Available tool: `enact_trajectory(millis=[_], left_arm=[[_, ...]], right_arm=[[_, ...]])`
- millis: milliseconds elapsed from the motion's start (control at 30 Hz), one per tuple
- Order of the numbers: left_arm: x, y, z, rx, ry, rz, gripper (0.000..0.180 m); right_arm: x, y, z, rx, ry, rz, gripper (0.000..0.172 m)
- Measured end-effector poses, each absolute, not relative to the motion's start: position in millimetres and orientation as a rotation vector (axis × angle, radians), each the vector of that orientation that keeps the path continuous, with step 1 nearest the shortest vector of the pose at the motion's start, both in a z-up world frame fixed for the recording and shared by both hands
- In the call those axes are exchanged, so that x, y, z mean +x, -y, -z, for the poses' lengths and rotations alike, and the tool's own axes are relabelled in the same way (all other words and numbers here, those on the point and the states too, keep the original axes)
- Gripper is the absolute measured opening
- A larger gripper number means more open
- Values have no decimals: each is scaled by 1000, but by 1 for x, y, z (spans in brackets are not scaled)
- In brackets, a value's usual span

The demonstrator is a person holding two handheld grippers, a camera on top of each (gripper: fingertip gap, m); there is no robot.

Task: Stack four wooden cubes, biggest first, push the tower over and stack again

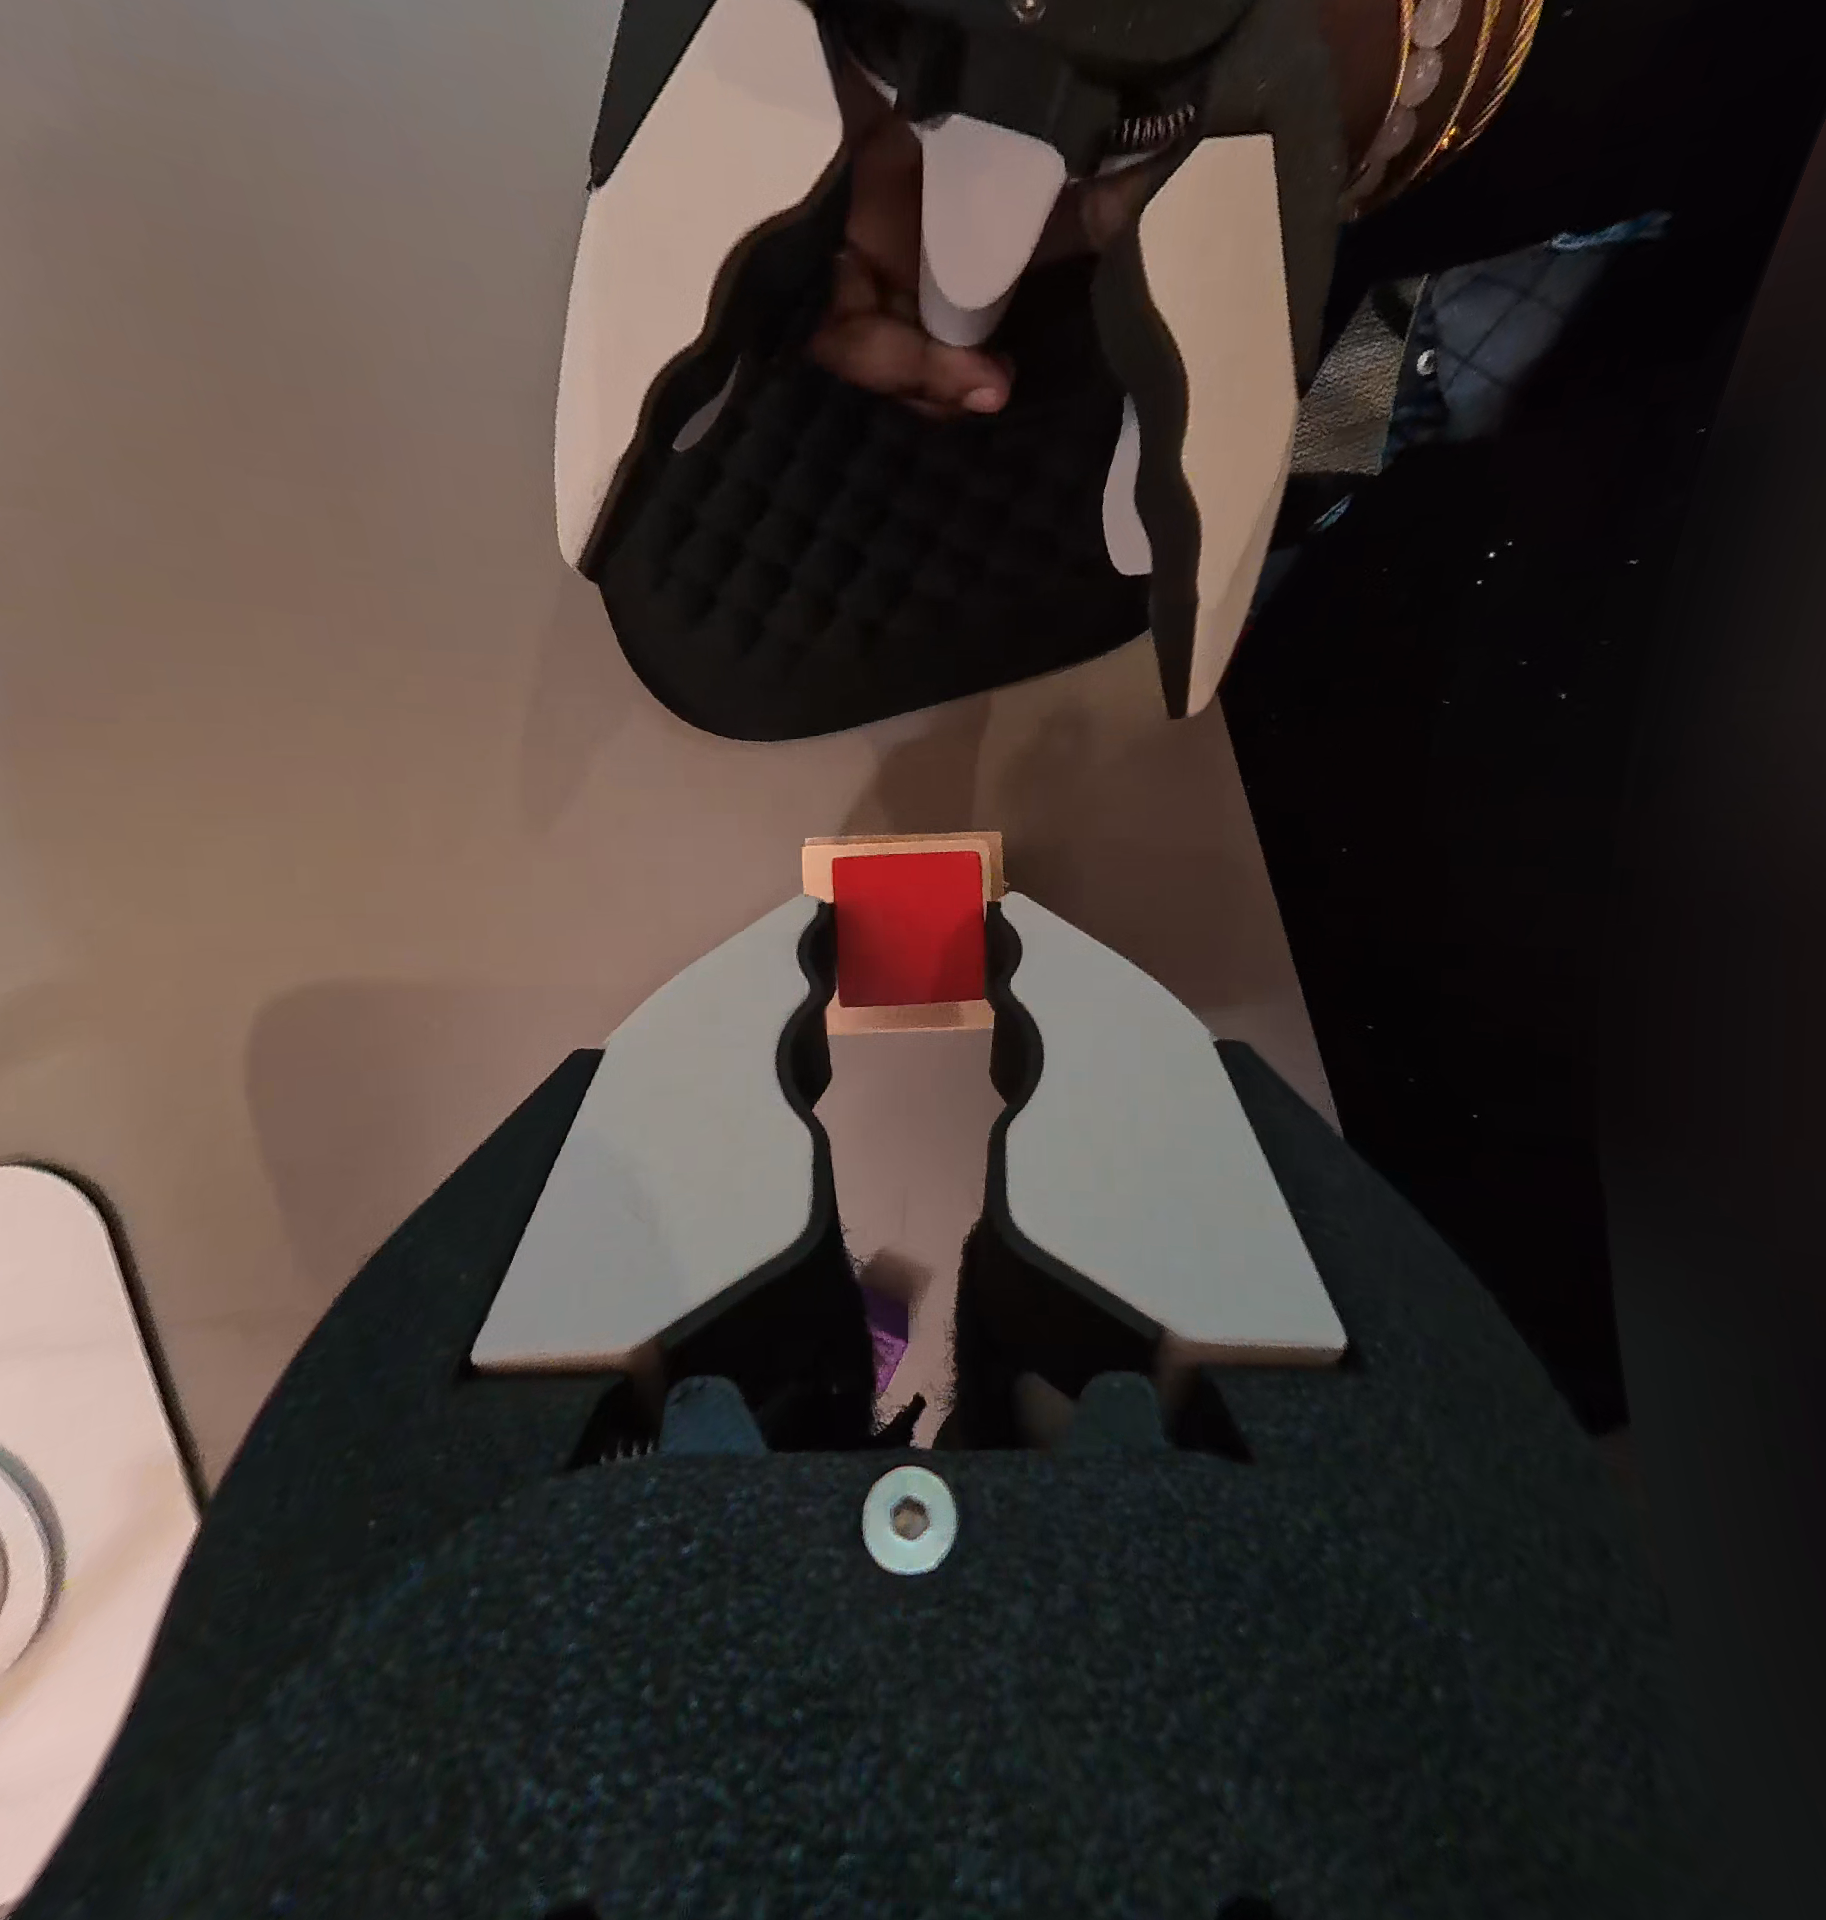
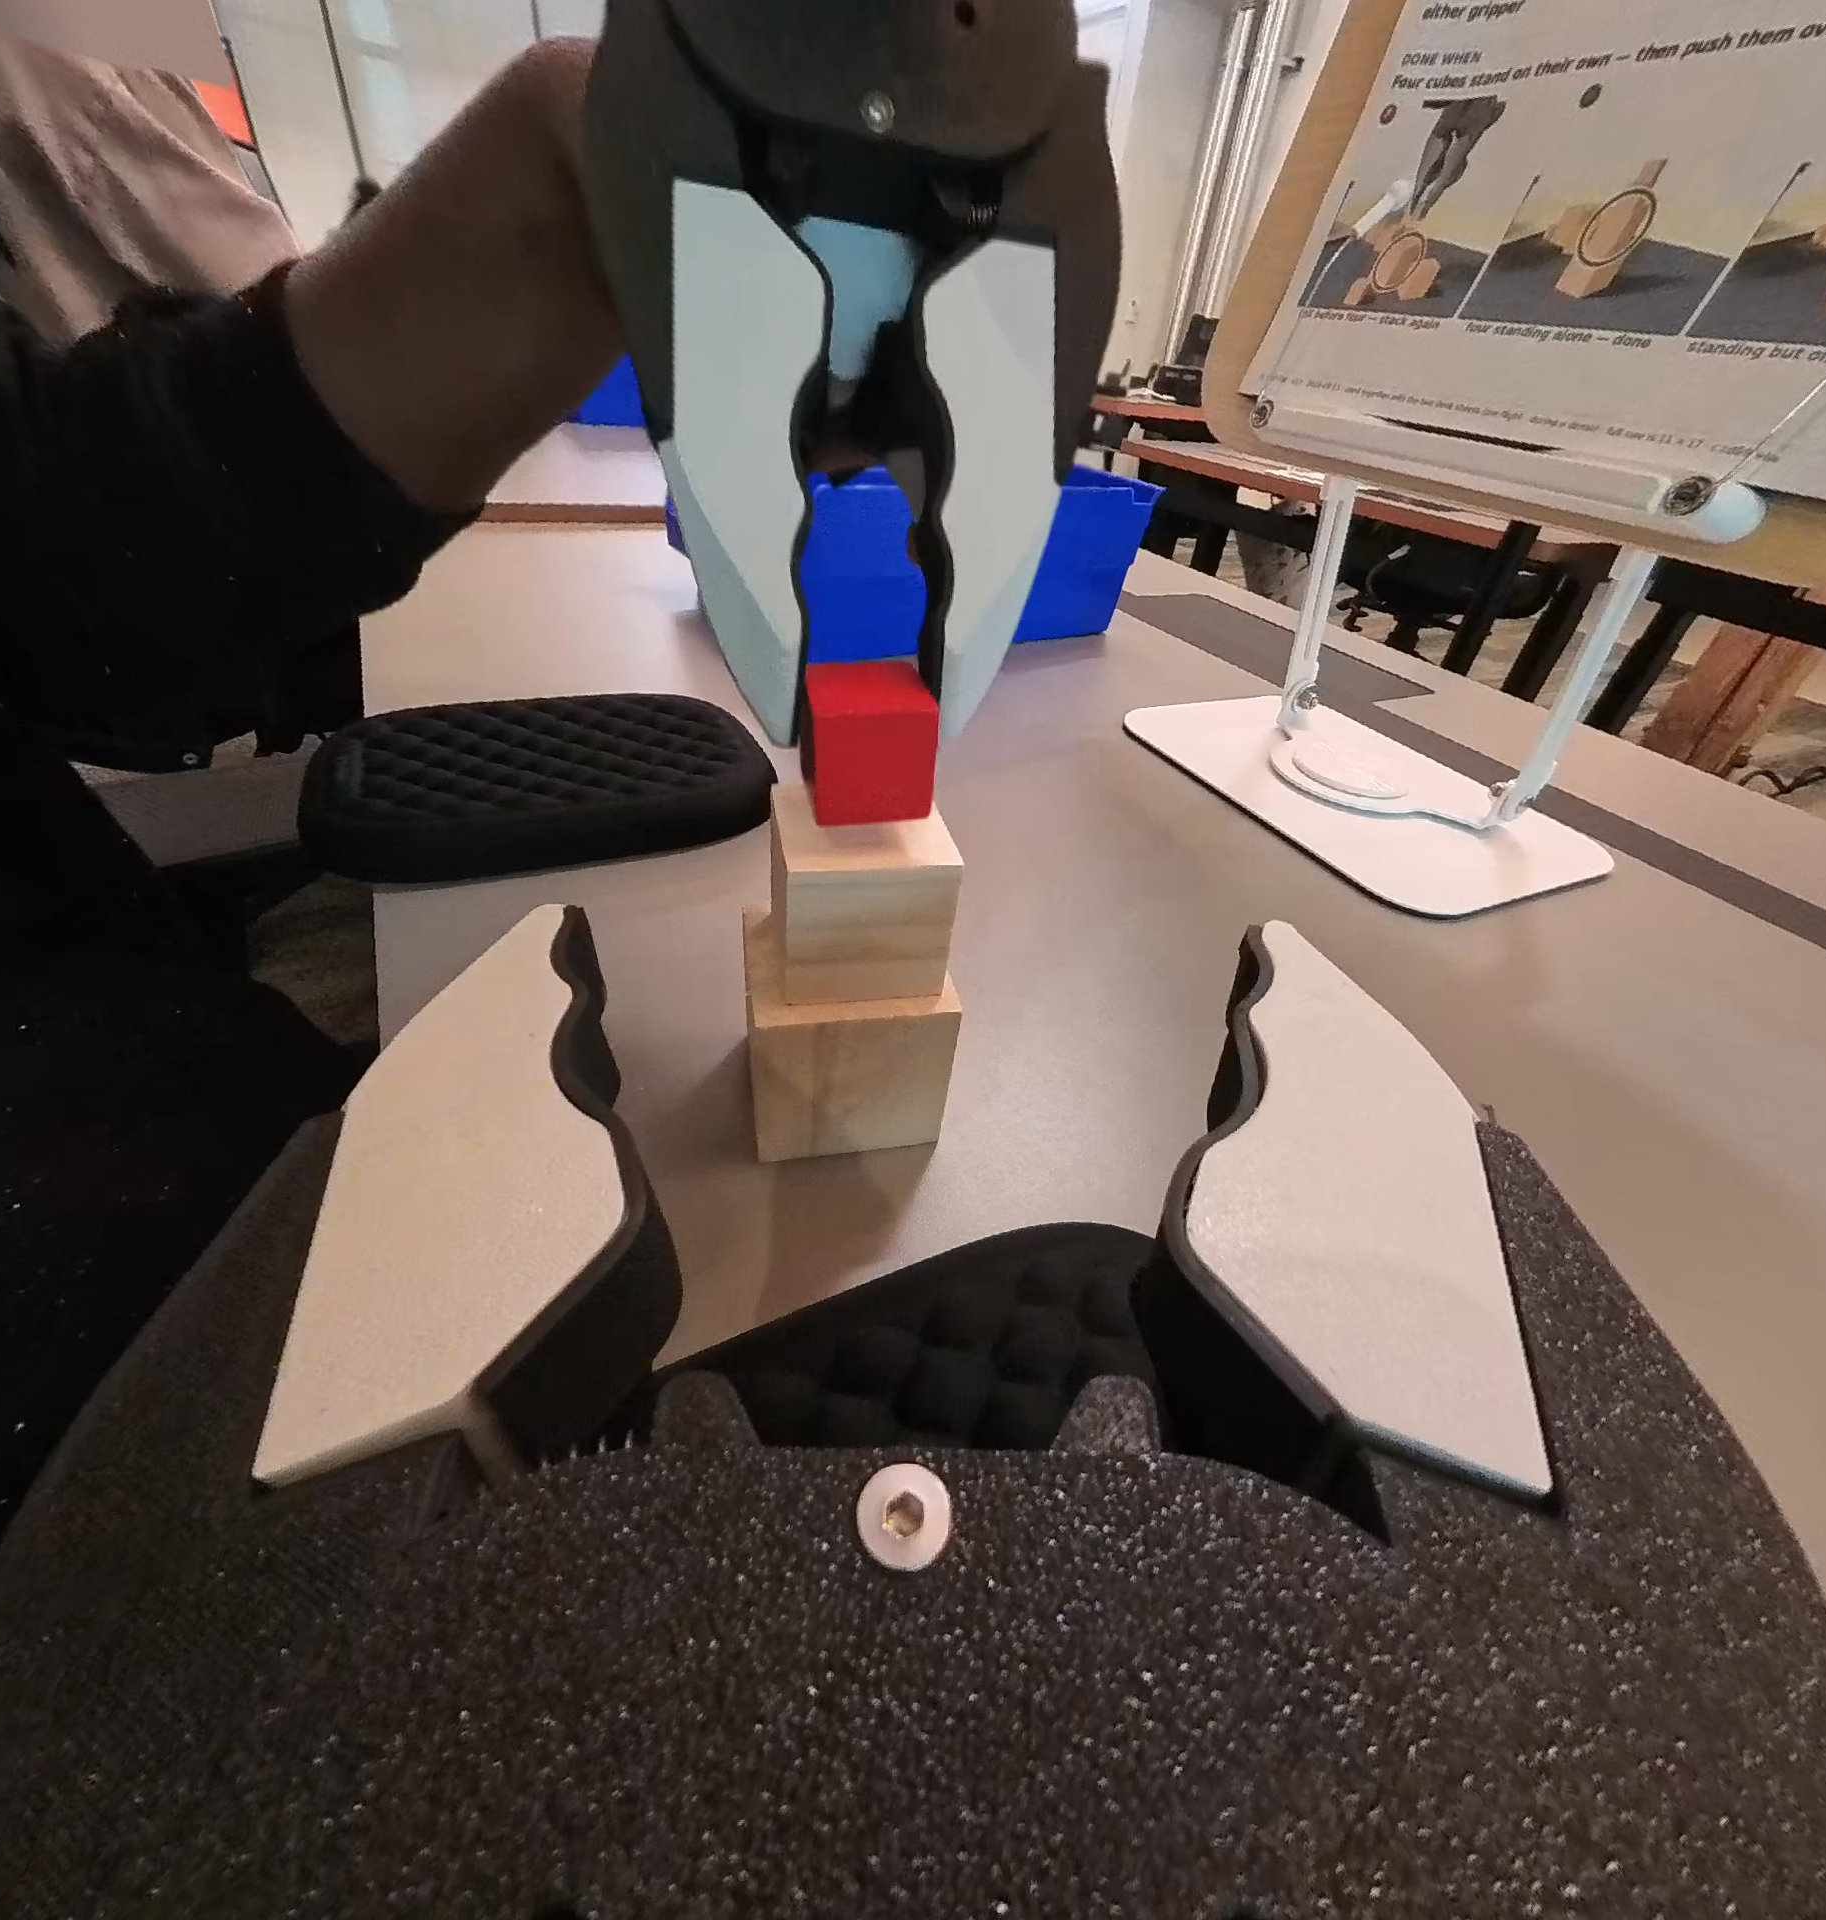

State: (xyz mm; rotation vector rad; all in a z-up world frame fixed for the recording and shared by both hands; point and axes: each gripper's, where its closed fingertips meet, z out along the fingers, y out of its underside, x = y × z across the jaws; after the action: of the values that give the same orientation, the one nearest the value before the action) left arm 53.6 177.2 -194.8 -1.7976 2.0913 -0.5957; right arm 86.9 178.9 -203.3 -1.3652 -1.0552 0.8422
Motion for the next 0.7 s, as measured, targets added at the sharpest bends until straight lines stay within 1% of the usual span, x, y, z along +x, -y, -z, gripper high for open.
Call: enact_trajectory(millis=[700], left_arm=[[52,-181,202,-1826,-2064,567,27]], right_arm=[[87,-179,203,-1363,1054,-839,111]])
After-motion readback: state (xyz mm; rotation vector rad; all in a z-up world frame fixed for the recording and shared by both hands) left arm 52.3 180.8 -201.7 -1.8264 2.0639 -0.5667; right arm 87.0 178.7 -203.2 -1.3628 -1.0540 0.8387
